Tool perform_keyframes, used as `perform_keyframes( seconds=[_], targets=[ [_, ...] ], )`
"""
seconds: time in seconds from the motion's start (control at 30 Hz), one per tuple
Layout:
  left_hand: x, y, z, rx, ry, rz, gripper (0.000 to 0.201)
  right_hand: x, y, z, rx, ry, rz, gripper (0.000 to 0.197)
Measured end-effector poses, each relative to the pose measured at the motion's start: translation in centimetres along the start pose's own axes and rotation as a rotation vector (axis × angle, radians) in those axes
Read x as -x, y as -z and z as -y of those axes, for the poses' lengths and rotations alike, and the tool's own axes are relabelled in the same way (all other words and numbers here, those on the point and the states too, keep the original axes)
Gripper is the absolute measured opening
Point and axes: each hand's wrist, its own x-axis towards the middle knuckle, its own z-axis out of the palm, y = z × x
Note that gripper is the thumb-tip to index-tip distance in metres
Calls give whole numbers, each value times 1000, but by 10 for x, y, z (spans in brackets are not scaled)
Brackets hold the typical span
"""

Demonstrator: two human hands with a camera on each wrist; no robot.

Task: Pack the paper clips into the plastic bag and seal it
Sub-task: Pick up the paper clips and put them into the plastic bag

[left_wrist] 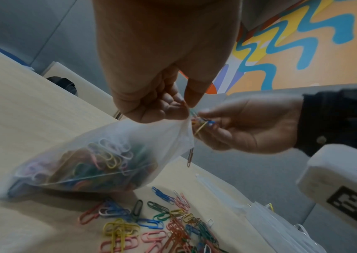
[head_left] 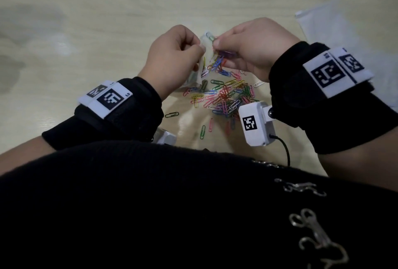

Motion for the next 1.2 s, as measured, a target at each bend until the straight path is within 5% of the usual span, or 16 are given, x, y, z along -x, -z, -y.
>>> perform_keyframes(
  seconds=[0.23, 0.33, 0.43, 0.57, 0.83, 0.97, 1.07, 1.13, 1.2],
  targets=[
    [2, 3, -3, 28, 28, -26, 5, 2, -9, 16, 503, 137, -14, 29],
    [1, 4, -1, 41, 31, -30, 8, -1, -8, 6, 504, 131, -153, 27],
    [0, 5, -1, 43, 33, -24, 11, -1, -14, -13, 478, -21, -94, 31],
    [-1, 5, -1, 35, 31, -23, 12, 3, -23, -23, 23, -191, -53, 28],
    [-2, 11, 1, 16, 36, -50, 14, 7, -17, 1, 98, 156, -51, 25],
    [-1, 13, 2, 18, 41, -62, 17, 9, -14, -2, 61, 170, -72, 21],
    [1, 14, 2, 20, 40, -59, 19, 1, -2, -20, 466, 120, -192, 21],
    [1, 15, 2, 17, 41, -59, 19, 3, 2, -40, 913, -101, -174, 55],
    [1, 16, 2, 11, 42, -57, 19, 10, 0, -63, 1027, -328, -136, 93]
  ],
)
